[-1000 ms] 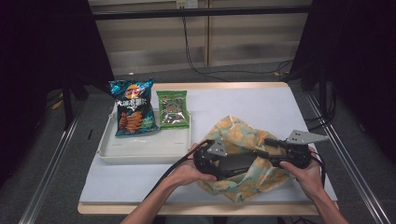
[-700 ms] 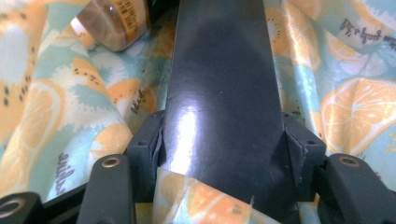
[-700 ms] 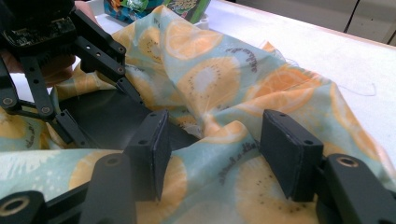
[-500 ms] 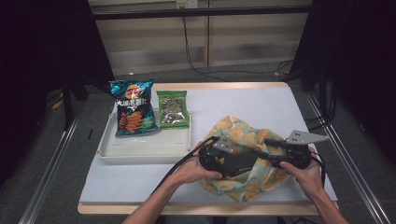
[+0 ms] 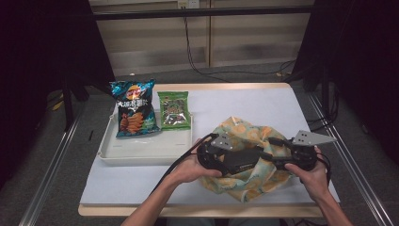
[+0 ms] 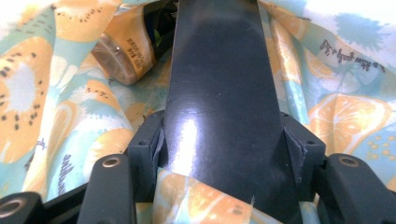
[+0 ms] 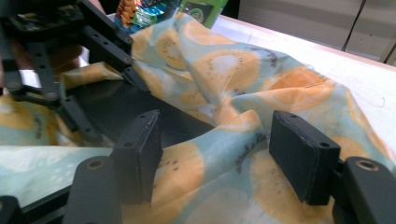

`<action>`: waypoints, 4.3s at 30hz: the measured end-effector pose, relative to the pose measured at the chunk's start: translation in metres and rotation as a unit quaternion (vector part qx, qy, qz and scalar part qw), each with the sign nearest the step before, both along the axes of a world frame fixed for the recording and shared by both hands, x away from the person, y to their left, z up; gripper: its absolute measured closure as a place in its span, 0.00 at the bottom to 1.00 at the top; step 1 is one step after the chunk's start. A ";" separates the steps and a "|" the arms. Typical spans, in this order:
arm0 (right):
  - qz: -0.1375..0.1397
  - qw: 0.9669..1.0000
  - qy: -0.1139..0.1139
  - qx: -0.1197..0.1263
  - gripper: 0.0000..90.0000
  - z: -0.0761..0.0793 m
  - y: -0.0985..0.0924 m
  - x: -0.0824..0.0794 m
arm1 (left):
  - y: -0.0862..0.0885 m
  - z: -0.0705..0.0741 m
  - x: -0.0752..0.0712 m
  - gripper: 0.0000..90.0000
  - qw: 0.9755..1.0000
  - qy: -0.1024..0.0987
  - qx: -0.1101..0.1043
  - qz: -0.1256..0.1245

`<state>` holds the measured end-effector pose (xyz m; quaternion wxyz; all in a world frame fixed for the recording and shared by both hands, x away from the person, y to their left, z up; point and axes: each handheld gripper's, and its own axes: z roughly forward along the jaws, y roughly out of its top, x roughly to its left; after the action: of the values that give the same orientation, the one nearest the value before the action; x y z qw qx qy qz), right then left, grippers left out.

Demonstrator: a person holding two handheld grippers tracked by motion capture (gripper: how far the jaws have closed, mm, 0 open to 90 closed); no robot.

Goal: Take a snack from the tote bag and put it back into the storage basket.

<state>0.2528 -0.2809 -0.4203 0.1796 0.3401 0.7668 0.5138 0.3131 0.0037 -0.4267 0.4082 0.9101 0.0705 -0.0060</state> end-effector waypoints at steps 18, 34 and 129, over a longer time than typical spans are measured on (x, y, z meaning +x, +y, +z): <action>-0.012 1.000 -0.002 -0.024 0.32 0.000 0.007 -0.001 | 0.016 0.003 -0.004 0.48 1.000 -0.015 0.012 0.008; -0.032 0.999 0.004 -0.027 0.89 0.002 -0.012 -0.009 | 0.032 -0.003 -0.005 0.48 1.000 -0.016 -0.005 0.023; 0.155 0.986 0.004 -0.056 0.26 0.010 0.012 -0.001 | 0.032 0.009 -0.005 0.47 0.994 -0.006 -0.080 -0.069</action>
<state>0.2519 -0.2689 -0.4098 0.1132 0.2086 0.8387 0.4901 0.3082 0.0361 -0.4182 0.4790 0.8771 0.0041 -0.0345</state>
